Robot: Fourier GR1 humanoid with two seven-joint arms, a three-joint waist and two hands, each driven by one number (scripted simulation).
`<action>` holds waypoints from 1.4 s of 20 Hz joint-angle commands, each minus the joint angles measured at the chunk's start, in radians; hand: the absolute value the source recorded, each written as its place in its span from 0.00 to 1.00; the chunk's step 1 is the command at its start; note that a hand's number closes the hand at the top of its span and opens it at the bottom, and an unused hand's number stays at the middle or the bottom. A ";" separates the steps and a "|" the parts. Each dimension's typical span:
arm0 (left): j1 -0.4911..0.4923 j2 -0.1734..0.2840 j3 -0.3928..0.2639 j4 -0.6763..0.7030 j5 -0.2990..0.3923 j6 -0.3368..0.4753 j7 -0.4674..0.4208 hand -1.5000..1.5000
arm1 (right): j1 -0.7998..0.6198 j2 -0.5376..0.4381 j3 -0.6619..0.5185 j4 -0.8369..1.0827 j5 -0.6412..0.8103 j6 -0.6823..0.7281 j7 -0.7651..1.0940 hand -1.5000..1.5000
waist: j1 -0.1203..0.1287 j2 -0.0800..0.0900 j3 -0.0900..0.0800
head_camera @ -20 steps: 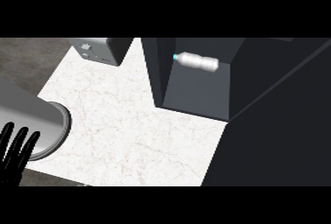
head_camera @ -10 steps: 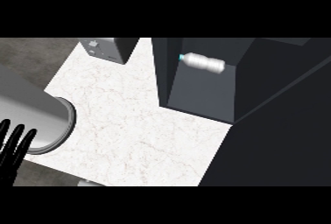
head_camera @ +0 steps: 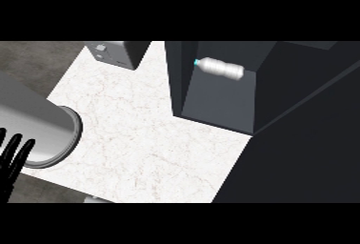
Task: Pick up the bottled water, place it into the cabinet and close the cabinet
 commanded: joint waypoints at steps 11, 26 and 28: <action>-0.020 0.015 0.015 -0.002 0.014 -0.037 0.004 0.00 | -0.029 0.079 0.136 0.069 -0.109 0.001 0.069 1.00 | 0.049 0.047 0.004; -0.028 0.031 0.036 0.029 0.042 -0.071 0.015 0.00 | -0.238 0.152 -0.036 0.163 -0.100 -0.088 0.220 1.00 | 0.045 0.034 0.006; -0.035 0.035 0.045 0.040 0.043 -0.066 0.018 0.00 | -0.298 0.171 -0.046 0.207 -0.101 -0.095 0.255 1.00 | 0.036 0.033 0.008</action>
